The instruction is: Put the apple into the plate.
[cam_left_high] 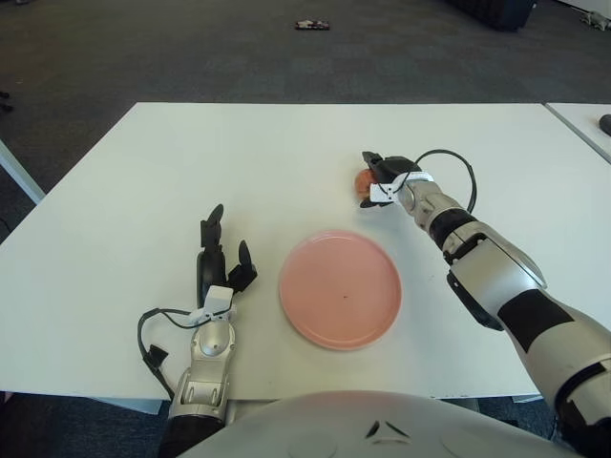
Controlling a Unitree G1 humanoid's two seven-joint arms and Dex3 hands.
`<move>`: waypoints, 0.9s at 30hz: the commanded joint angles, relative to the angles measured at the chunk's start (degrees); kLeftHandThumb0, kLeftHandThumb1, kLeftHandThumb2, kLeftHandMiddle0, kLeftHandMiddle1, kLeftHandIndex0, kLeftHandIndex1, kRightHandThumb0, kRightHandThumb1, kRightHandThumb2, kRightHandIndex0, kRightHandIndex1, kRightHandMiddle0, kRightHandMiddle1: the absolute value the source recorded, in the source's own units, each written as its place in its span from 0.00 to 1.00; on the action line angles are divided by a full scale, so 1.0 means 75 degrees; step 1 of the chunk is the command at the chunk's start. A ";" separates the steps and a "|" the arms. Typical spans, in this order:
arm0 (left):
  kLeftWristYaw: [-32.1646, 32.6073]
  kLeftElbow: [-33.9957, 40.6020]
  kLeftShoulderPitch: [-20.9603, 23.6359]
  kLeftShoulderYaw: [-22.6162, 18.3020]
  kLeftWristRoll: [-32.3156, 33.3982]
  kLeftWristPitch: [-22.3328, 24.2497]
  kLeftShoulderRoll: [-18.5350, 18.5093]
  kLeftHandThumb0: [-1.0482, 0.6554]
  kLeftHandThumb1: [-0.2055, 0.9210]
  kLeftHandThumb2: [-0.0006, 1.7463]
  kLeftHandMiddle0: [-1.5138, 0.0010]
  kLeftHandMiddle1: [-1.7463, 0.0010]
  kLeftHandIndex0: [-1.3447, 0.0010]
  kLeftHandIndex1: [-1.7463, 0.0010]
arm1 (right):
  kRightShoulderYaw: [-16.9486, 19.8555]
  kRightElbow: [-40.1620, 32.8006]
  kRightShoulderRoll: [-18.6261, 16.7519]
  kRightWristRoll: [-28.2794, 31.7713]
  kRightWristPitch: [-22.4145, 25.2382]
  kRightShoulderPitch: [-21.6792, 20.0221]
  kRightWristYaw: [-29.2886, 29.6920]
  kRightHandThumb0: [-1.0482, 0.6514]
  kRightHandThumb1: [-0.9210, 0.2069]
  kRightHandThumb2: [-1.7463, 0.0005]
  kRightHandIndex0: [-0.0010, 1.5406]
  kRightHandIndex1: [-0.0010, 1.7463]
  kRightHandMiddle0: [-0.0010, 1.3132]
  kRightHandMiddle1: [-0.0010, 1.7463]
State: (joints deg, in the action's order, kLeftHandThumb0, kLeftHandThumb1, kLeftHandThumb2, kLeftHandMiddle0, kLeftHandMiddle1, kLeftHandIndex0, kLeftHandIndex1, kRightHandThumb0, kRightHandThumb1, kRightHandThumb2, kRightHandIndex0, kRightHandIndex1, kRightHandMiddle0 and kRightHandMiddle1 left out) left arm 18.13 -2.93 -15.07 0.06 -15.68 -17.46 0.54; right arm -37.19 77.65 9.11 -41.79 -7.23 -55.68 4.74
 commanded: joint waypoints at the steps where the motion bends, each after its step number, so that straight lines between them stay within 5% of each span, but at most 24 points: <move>1: -0.0072 0.0116 -0.0015 0.0008 0.0005 0.0109 -0.0023 0.13 1.00 0.52 0.85 0.95 1.00 0.66 | -0.0240 0.0281 -0.0041 -0.0290 0.0035 0.0695 -0.0448 0.00 0.00 0.92 0.00 0.00 0.00 0.00; 24: -0.0072 0.0323 -0.0100 0.0027 -0.0055 0.0365 -0.0006 0.12 1.00 0.54 0.85 0.94 1.00 0.65 | -0.0342 0.0293 -0.0041 -0.0331 0.0005 0.0843 -0.0413 0.01 0.00 0.92 0.02 0.01 0.02 0.01; 27: -0.0056 0.0325 -0.0101 0.0029 -0.0053 0.0336 0.0002 0.12 1.00 0.53 0.85 0.94 1.00 0.64 | -0.0312 0.0281 -0.0015 -0.0310 -0.0061 0.0853 -0.0240 0.02 0.00 0.93 0.06 0.03 0.01 0.14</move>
State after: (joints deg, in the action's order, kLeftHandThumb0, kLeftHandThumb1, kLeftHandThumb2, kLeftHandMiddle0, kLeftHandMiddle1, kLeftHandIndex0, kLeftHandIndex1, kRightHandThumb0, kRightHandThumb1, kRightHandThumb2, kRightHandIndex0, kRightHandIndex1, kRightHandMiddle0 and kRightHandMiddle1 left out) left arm 17.81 -0.82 -16.00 0.17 -15.99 -14.89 0.57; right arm -38.13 77.60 9.52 -42.34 -7.35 -55.04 5.10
